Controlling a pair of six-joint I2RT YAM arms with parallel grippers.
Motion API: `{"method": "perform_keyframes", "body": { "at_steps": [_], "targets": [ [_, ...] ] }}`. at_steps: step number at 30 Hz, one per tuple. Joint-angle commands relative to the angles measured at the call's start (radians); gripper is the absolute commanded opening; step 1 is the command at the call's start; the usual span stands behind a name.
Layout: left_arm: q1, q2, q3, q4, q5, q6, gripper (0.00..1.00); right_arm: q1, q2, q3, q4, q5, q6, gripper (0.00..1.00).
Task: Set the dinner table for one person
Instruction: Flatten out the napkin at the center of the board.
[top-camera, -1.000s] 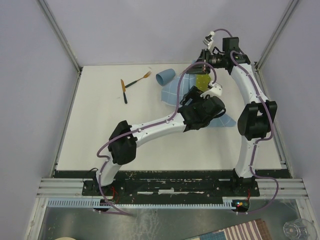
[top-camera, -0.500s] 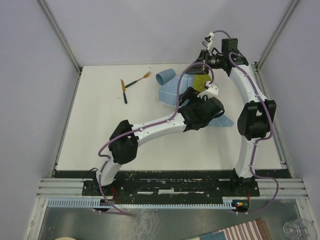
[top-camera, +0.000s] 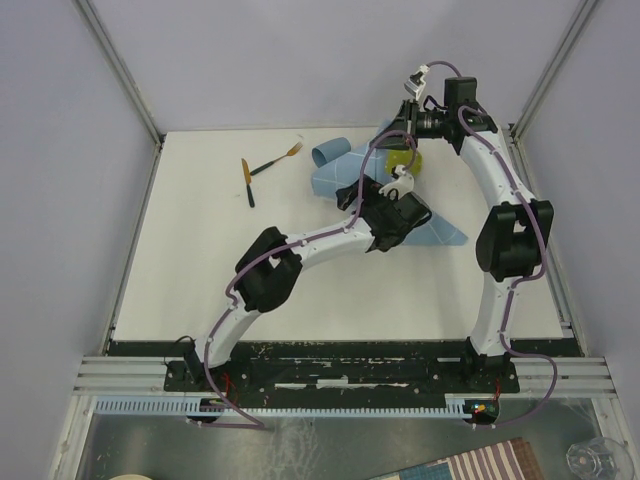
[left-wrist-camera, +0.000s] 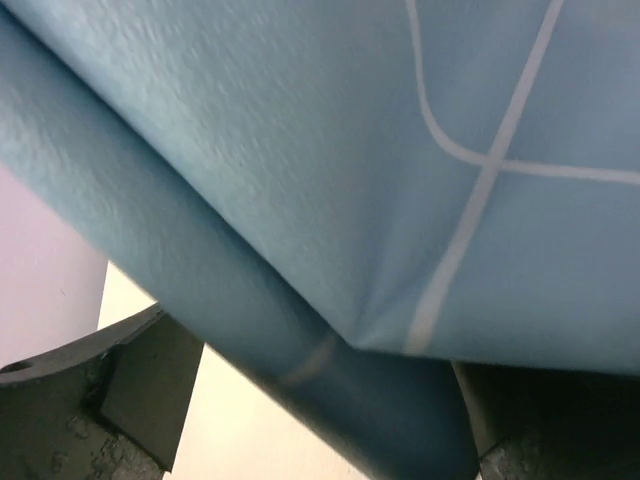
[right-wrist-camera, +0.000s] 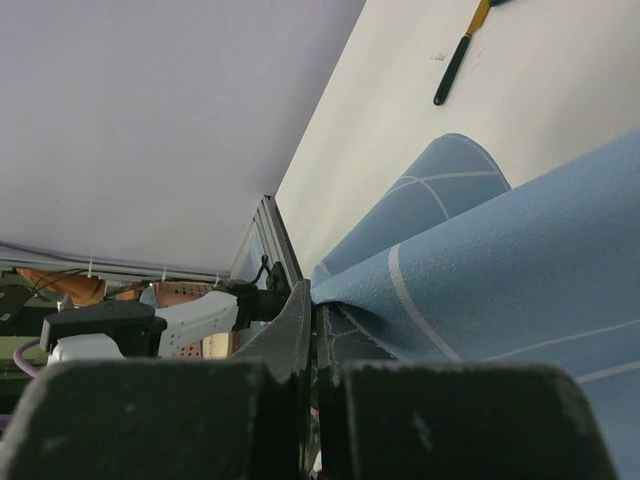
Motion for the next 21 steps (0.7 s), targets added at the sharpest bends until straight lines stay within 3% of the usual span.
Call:
{"method": "perform_keyframes", "body": {
  "at_steps": [1, 2, 4, 6, 8, 16, 18, 21],
  "targets": [
    [0.020, -0.023, 0.017, 0.145, -0.079, 0.083, 0.99, 0.002, -0.097, -0.001, 0.071, -0.073, 0.012, 0.02],
    [0.025, -0.026, 0.012, 0.156, -0.083, 0.092, 0.93, 0.002, -0.100, -0.006, 0.071, -0.074, 0.010, 0.02],
    [0.032, -0.033, 0.002, 0.179, -0.092, 0.108, 0.51, 0.002, -0.105, -0.017, 0.074, -0.075, 0.007, 0.02],
    [0.040, -0.040, -0.007, 0.192, -0.101, 0.119, 0.19, 0.002, -0.107, -0.023, 0.079, -0.080, 0.007, 0.02],
    [0.046, -0.044, -0.013, 0.195, -0.104, 0.122, 0.06, 0.001, -0.107, -0.025, 0.076, -0.081, -0.001, 0.02],
    [0.058, -0.079, -0.029, 0.207, -0.102, 0.151, 0.03, 0.001, -0.113, -0.051, 0.030, -0.071, -0.051, 0.02],
    [0.056, -0.112, -0.049, 0.213, -0.099, 0.167, 0.03, -0.001, -0.111, -0.045, -0.056, -0.061, -0.124, 0.02],
    [0.057, -0.187, -0.082, 0.202, -0.070, 0.182, 0.03, -0.002, -0.089, 0.029, -0.329, 0.010, -0.341, 0.02]
  ]
}}
